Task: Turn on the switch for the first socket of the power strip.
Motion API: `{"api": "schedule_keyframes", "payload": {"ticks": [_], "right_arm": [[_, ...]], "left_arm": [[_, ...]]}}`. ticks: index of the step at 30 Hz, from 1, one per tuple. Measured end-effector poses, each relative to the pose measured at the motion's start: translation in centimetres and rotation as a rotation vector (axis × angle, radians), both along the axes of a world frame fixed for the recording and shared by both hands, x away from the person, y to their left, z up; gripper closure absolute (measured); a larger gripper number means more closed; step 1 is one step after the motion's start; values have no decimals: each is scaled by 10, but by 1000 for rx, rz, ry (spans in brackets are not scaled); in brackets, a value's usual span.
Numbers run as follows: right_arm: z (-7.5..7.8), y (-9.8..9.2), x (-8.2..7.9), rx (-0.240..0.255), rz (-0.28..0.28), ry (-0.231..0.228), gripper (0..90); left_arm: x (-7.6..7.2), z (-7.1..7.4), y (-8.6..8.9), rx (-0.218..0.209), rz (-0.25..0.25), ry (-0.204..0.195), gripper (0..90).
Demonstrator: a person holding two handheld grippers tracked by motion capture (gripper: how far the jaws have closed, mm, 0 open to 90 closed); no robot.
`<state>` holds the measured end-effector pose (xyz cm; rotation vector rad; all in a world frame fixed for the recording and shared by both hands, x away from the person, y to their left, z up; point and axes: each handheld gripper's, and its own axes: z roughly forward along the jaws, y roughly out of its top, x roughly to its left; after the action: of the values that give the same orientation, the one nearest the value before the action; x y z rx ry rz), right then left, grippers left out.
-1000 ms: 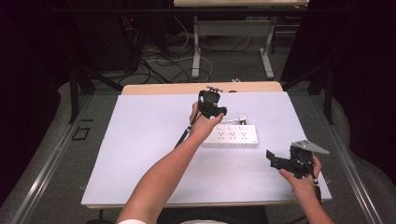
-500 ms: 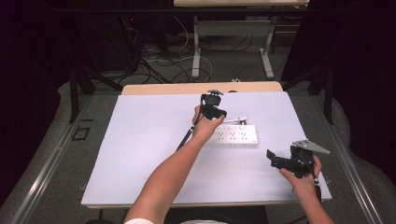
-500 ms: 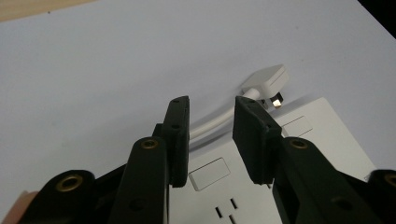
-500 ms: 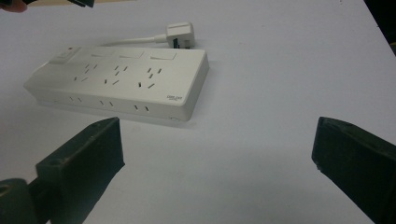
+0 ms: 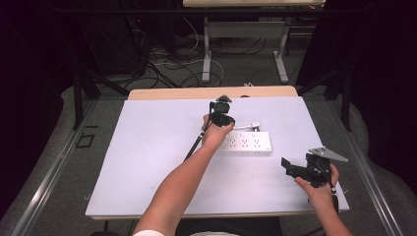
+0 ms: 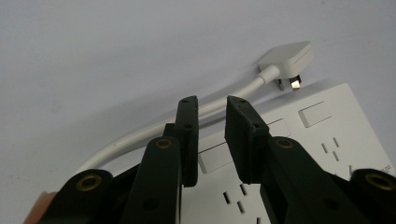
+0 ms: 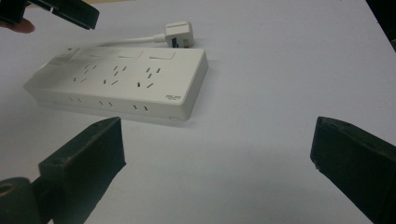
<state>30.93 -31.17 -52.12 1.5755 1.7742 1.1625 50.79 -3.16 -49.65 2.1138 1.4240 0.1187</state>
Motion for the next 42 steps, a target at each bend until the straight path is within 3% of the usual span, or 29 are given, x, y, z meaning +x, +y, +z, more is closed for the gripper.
{"api": "schedule_keyframes", "payload": {"ticks": [12,21,36,42], "right_arm": [[-1,0,0,11,-5,6,30],[-1,-1,1,12,-5,9,32],[-2,-1,2,20,-4,3,33],[-2,-1,2,20,-4,2,33]], "left_arm": [[0,-10,0,11,14,67,834],[-2,-12,0,28,24,78,871],[-2,-16,3,-17,41,94,863],[-3,-16,0,2,27,87,866]]}}
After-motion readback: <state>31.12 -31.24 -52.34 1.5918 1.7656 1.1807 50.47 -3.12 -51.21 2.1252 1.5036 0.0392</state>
